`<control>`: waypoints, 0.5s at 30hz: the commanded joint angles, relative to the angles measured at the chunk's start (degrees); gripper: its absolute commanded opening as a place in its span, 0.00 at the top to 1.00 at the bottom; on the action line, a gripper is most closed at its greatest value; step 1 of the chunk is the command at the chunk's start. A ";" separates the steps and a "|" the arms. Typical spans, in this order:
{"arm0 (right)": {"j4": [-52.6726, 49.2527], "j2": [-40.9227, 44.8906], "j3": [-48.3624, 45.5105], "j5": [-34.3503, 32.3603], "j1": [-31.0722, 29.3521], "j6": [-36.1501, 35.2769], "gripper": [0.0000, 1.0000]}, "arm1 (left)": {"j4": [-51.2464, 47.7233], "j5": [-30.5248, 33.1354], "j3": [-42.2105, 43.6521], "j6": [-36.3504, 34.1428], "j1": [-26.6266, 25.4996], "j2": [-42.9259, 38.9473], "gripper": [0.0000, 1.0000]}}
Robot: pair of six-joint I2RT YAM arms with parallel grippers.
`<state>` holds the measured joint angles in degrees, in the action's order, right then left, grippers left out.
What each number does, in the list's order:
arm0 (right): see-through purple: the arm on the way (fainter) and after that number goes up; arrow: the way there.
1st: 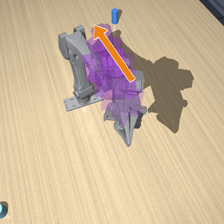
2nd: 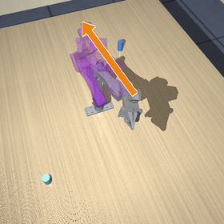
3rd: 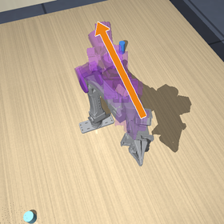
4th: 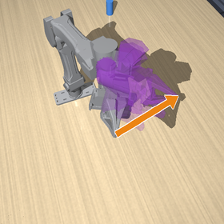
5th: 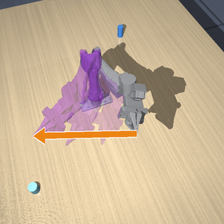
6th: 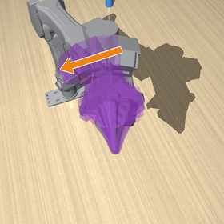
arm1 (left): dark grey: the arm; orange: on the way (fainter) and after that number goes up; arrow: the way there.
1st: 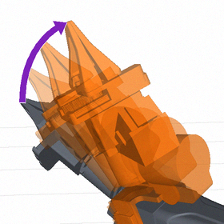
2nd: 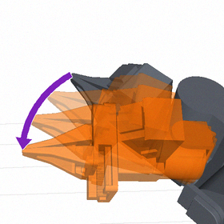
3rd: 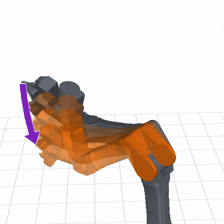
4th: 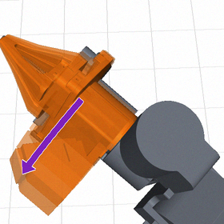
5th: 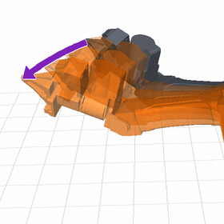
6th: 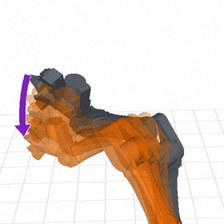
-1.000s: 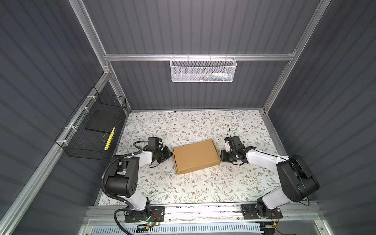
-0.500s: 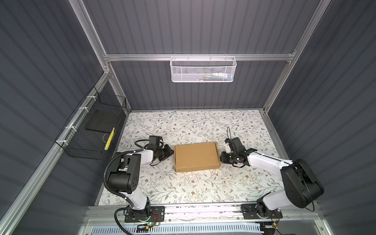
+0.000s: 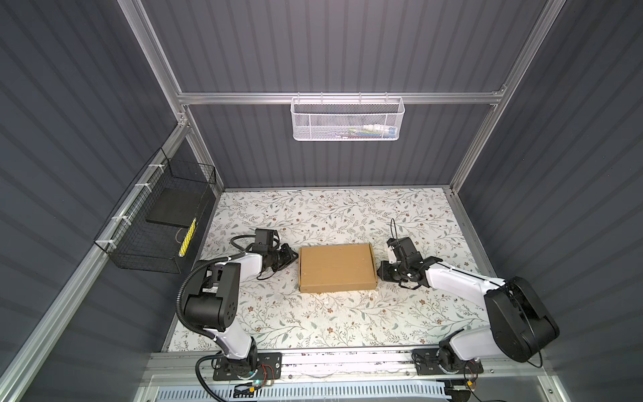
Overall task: Fold the paper box
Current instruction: 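Open both grippers and release the flat box on the table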
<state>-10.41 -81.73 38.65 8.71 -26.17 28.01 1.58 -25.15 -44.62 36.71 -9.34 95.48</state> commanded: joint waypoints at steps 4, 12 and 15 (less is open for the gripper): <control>-2.18 4.07 -1.23 -2.96 1.92 -1.08 0.76 | -7.26 3.85 -3.16 -3.98 -0.11 -3.70 0.68; -4.34 13.27 -1.91 -5.94 6.24 -3.80 0.63 | -18.02 13.33 -8.52 -10.54 0.64 -11.20 0.43; -4.79 17.27 -2.71 -8.27 7.87 -5.05 0.40 | -20.77 16.97 -10.57 -12.93 0.77 -13.82 0.34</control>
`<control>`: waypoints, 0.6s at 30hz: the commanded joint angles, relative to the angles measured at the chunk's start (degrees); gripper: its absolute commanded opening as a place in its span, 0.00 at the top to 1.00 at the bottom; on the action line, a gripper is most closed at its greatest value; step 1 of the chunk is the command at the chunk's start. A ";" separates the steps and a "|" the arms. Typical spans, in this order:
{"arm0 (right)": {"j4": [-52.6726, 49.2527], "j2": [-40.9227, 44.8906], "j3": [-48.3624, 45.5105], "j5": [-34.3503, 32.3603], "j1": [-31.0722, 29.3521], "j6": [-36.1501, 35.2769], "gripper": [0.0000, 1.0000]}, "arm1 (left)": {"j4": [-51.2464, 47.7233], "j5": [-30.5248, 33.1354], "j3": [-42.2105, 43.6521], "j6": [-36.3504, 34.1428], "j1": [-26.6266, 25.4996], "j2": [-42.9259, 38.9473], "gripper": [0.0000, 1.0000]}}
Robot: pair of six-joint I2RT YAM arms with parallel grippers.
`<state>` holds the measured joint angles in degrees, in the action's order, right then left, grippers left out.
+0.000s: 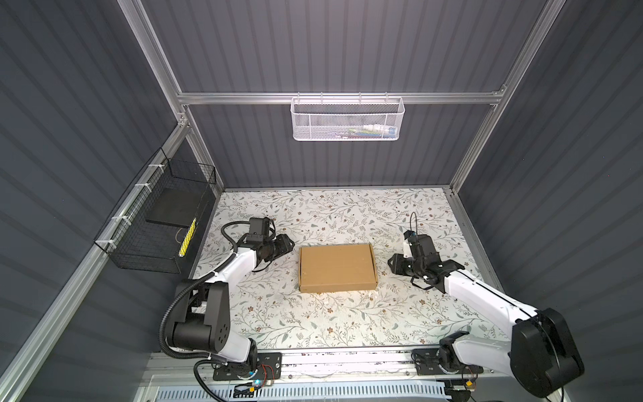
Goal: Fold the paper box
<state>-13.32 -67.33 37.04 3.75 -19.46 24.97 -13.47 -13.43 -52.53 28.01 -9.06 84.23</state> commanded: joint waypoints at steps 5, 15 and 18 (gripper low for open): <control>-0.56 11.42 -3.45 -7.46 3.17 -4.85 0.01 | -8.03 9.34 -5.15 -7.34 0.80 -6.33 0.09; 3.75 20.29 -7.63 -12.41 6.11 -7.91 0.01 | -7.02 20.17 -2.46 -9.11 0.89 -15.06 0.00; 6.29 21.55 -9.41 -14.13 6.52 -8.72 0.01 | -5.18 23.91 0.80 -9.07 0.89 -18.26 0.00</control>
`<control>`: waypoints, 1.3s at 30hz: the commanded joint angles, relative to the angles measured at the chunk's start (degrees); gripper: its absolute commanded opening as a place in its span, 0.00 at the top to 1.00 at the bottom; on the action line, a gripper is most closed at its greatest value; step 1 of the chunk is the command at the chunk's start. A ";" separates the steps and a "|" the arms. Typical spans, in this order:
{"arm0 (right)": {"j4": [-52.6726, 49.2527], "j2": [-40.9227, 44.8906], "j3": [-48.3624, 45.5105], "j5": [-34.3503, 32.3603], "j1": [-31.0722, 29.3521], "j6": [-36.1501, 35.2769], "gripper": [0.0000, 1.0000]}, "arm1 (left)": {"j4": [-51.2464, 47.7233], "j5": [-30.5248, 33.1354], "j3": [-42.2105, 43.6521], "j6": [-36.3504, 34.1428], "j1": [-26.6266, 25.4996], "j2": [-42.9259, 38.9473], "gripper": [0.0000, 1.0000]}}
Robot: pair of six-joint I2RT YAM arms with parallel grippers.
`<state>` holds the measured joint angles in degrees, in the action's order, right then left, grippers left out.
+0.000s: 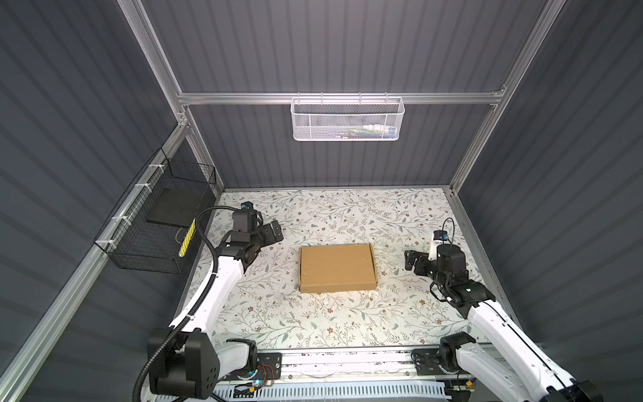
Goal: Fold the paper box
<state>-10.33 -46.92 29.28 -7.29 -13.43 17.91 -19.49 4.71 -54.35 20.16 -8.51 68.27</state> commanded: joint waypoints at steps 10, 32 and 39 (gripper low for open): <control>12.07 1.97 -5.95 -11.91 1.46 -2.94 0.01 | 6.59 13.84 11.82 -2.44 0.34 -5.26 0.00; 34.28 -10.21 -9.37 -17.28 6.85 -7.98 0.01 | 43.07 22.70 24.52 -11.34 0.34 10.57 0.00; 39.11 -13.71 -10.45 -15.93 9.94 -9.42 0.01 | 56.74 20.08 27.20 -15.64 0.42 17.83 0.00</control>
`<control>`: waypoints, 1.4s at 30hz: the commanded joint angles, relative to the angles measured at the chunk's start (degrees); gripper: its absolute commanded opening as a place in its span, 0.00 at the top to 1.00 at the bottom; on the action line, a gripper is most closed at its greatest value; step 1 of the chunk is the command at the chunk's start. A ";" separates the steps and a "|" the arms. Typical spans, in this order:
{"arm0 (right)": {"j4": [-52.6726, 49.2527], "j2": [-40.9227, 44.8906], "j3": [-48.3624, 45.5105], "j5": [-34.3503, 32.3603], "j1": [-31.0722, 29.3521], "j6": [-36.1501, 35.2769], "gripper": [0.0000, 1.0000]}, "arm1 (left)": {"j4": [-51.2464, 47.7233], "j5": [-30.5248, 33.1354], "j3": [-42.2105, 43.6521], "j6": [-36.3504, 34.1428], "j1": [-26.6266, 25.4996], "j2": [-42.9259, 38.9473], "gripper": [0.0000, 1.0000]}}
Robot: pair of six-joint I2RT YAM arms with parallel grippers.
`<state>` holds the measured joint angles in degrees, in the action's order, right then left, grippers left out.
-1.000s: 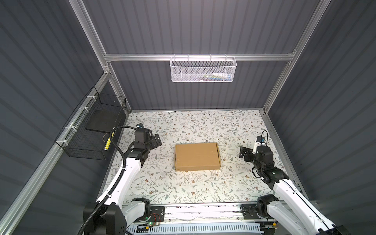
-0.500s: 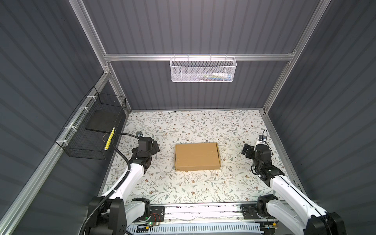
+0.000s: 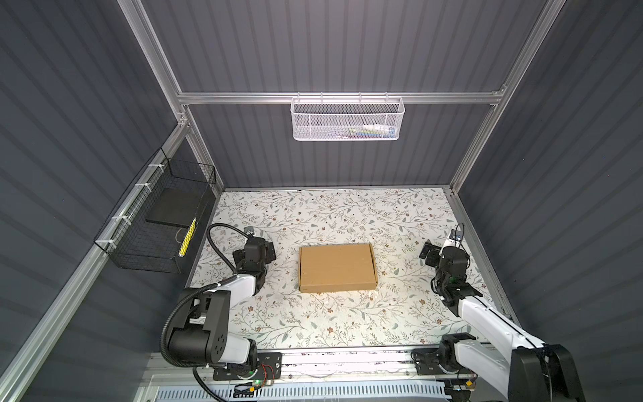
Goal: Fold the paper box
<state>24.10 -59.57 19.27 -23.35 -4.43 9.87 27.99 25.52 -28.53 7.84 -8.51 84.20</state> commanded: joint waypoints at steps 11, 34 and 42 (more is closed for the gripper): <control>17.37 -11.06 -0.78 7.63 3.18 -4.03 0.01 | 23.17 -5.24 2.31 -7.92 1.74 11.43 0.00; 33.34 -23.84 -1.61 20.24 7.80 -5.95 0.01 | 24.00 -20.77 1.80 -8.46 6.54 13.79 0.00; 32.15 -24.01 -0.90 21.52 8.03 -6.25 0.01 | 23.60 -20.95 1.30 -8.54 6.58 14.06 0.00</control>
<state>57.08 -83.68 17.43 -3.11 3.40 3.62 52.03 5.63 -26.50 0.45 -2.50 98.10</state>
